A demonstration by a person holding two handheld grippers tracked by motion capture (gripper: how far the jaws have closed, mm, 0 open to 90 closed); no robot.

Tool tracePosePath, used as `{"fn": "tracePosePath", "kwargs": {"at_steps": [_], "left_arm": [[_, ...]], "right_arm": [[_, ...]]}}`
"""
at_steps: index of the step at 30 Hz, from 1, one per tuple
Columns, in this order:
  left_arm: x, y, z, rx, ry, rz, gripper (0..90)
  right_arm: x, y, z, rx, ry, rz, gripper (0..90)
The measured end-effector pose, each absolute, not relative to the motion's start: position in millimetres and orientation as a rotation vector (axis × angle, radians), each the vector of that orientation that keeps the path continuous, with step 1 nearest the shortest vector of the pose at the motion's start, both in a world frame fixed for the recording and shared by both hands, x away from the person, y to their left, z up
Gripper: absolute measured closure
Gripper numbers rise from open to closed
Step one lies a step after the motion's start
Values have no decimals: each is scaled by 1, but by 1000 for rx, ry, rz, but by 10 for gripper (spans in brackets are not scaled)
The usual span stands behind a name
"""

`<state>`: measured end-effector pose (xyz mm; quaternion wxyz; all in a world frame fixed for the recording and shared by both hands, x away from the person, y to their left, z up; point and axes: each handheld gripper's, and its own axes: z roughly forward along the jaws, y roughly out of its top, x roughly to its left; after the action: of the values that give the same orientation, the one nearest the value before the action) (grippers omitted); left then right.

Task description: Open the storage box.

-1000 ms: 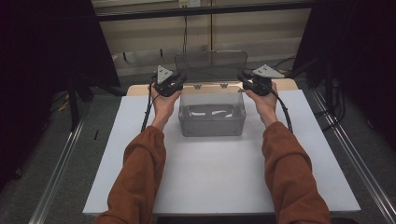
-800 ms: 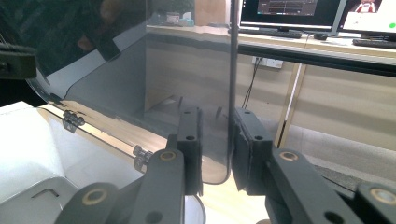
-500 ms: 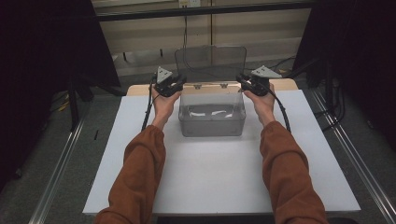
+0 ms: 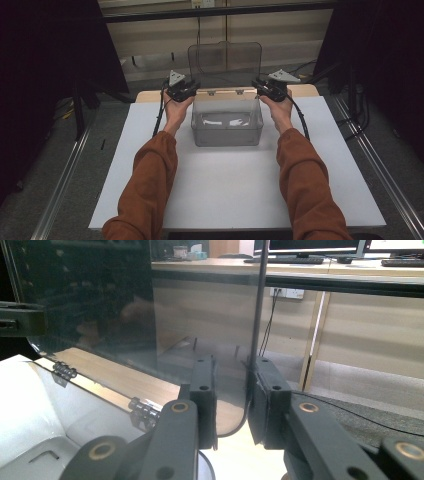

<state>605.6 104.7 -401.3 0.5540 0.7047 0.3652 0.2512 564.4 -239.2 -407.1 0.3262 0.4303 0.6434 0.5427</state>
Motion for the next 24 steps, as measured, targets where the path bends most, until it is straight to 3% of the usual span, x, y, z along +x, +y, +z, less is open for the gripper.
{"fn": "tracePosePath", "kwargs": {"at_steps": [24], "left_arm": [[609,103,-405,1684,896,538,674]], "right_arm": [[569,-241,-413,1180,1691,1440,738]]}}
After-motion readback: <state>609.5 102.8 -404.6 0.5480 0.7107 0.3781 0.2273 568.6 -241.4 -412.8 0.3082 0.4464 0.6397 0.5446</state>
